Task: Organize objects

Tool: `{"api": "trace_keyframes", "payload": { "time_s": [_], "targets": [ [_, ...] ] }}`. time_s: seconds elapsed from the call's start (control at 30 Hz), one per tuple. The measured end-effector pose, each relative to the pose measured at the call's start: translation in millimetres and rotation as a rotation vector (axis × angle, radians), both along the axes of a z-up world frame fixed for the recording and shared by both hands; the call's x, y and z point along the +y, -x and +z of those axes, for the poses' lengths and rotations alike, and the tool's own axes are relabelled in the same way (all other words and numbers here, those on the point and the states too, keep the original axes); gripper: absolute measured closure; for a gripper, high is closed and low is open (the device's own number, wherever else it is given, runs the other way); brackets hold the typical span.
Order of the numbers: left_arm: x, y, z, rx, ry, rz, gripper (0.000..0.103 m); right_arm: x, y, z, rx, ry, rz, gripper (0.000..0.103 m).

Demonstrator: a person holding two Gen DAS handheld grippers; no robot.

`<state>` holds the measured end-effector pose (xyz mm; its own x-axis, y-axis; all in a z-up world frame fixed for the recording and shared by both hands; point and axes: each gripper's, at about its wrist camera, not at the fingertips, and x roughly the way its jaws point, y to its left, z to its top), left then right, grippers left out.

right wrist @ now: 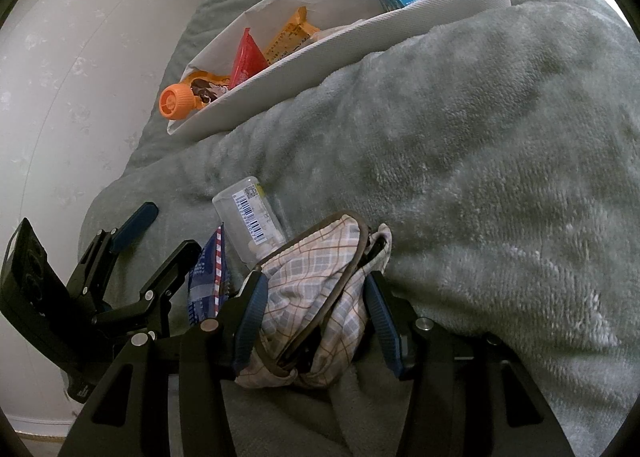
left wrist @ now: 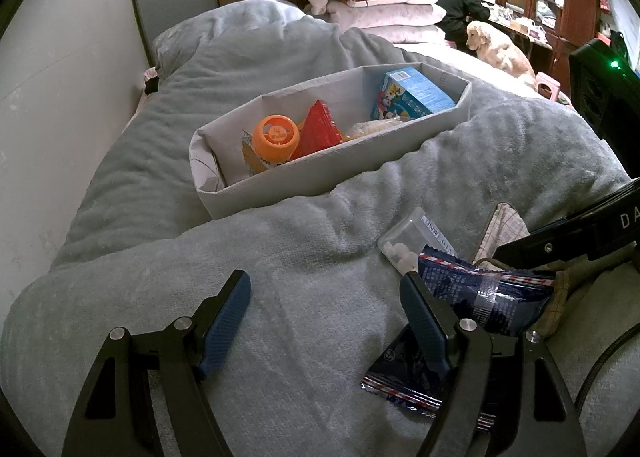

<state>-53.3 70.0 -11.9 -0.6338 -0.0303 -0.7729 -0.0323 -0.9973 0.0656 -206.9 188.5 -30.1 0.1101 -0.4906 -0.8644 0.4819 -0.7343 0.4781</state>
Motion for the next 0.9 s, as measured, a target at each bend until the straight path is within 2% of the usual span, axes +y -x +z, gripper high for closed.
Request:
{"api": "trace_keyframes", "payload": {
  "time_s": [0.43, 0.57, 0.7, 0.77, 0.83, 0.87, 0.9],
  "targets": [
    [1, 0, -1, -0.004, 0.001, 0.0, 0.027, 3, 1, -1, 0.007, -0.009, 0.005, 0.054],
    [2, -1, -2, -0.006, 0.002, -0.001, 0.027, -6, -8, 4, 0.093, -0.093, 0.031, 0.054],
    [2, 0, -2, -0.006, 0.002, 0.0, 0.027, -22, -30, 21, 0.348, -0.286, 0.073, 0.037],
    [2, -1, -3, -0.007, 0.002, 0.003, 0.027, -29, -39, 28, 0.485, -0.402, 0.069, 0.037],
    [2, 0, -3, -0.009, 0.0, 0.004, 0.027, -34, -45, 27, 0.624, -0.597, 0.033, 0.037],
    [2, -1, -4, -0.01, 0.001, 0.004, 0.027, -39, -43, 21, 0.662, -0.7, 0.02, 0.037],
    [2, -1, -4, -0.012, 0.003, 0.003, 0.027, -41, -42, 14, 0.662, -0.75, 0.026, 0.037]
  ]
}}
